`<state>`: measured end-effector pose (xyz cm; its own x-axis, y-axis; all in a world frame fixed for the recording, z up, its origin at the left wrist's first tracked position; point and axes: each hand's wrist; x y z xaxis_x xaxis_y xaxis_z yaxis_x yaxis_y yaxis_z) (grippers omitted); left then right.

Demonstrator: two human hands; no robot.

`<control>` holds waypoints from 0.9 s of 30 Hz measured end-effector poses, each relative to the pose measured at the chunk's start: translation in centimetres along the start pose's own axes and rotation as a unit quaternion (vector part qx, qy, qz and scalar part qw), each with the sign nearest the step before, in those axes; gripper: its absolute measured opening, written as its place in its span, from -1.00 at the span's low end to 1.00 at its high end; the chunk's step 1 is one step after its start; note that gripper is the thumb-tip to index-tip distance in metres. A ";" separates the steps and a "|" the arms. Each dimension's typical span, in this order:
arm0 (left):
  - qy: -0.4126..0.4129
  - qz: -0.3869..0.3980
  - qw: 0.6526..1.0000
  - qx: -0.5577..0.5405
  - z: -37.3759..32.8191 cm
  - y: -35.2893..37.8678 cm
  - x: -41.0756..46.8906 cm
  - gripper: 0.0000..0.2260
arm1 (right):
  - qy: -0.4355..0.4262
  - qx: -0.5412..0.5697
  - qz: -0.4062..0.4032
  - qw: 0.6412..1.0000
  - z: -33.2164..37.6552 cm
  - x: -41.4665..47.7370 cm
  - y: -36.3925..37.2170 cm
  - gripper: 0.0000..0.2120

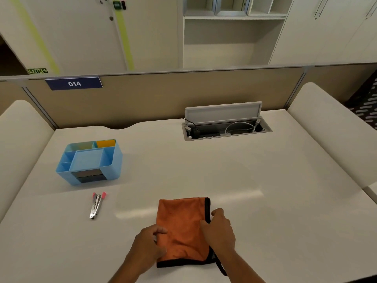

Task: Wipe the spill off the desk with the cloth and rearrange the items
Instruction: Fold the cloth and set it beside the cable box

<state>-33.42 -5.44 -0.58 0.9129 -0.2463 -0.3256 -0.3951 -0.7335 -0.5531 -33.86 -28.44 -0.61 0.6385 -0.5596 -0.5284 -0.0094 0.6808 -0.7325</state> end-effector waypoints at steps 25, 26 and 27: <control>0.184 0.019 0.978 -0.097 -14.4 1.2 13.9 0.00 | -0.100 0.183 -0.078 0.975 6.9 14.3 -16.4 -0.82; 0.187 0.022 0.978 -0.089 -15.1 1.5 15.1 0.00 | -0.098 0.184 -0.084 0.974 7.3 15.3 -17.1 -0.81; 0.187 0.026 0.979 -0.080 -15.7 1.8 16.2 0.00 | -0.096 0.186 -0.088 0.974 7.5 16.2 -17.7 -0.80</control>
<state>-17.75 -20.72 5.22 0.8776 -0.4785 -0.0295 -0.4479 -0.7963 -0.4067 -17.54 -45.97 7.00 0.7374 -0.6087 -0.2929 0.3692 0.7263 -0.5798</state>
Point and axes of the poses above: each hand's wrist, its own x-axis towards the middle knuckle, its own y-axis out of the palm, z = x × y, and after that the axes turned 15 degrees about y, right-handed
